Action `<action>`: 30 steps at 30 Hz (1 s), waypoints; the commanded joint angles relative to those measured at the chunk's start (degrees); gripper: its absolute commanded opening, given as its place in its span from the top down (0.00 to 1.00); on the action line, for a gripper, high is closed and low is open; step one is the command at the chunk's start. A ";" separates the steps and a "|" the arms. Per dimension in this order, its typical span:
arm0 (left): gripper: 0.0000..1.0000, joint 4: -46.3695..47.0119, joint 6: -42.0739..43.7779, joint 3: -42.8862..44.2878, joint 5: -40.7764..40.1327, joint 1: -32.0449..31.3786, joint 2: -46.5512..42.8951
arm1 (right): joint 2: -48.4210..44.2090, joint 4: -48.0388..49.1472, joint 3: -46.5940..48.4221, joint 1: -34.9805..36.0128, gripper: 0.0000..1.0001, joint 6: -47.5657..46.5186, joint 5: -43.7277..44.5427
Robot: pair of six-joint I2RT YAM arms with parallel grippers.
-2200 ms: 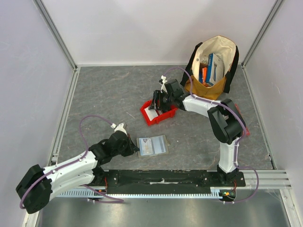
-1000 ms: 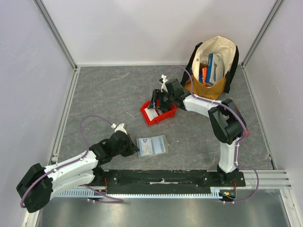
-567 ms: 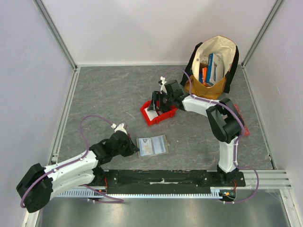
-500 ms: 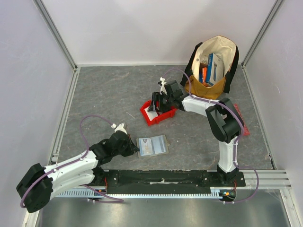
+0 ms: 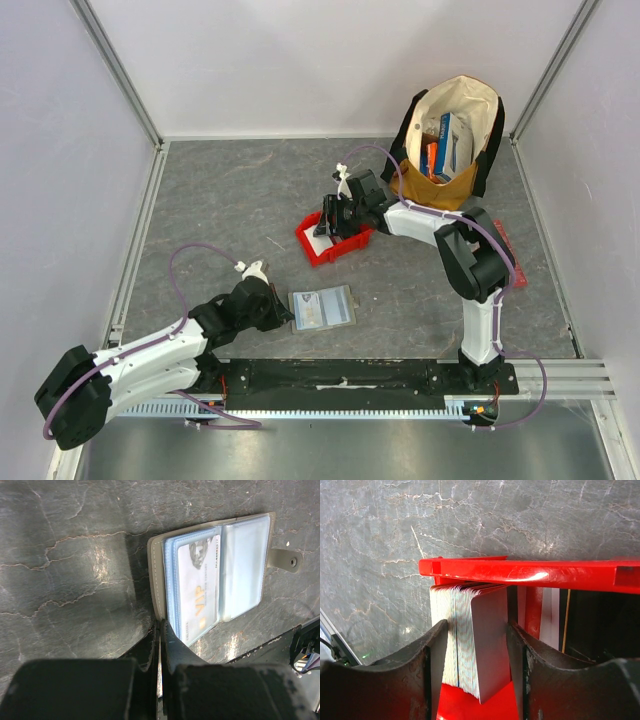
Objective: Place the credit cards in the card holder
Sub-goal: Pick up the credit card from the storage box.
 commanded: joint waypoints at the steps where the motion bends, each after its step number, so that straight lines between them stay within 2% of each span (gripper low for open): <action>1: 0.98 1.60 1.25 -0.09 -0.33 0.10 -0.19 | -2.94 0.49 1.77 0.45 0.45 -0.55 -2.24; 19: 0.98 1.43 1.25 0.00 -0.33 0.10 -0.28 | -5.23 0.32 0.98 0.45 0.52 -0.55 -1.01; 27: 0.98 1.69 1.34 -0.09 -0.24 0.10 -0.10 | -4.70 -0.04 1.16 0.45 0.68 -0.64 -1.27; 30: 0.98 1.69 1.25 -0.09 -0.33 0.01 -0.10 | -4.61 -0.04 1.16 0.45 0.71 -0.72 -1.01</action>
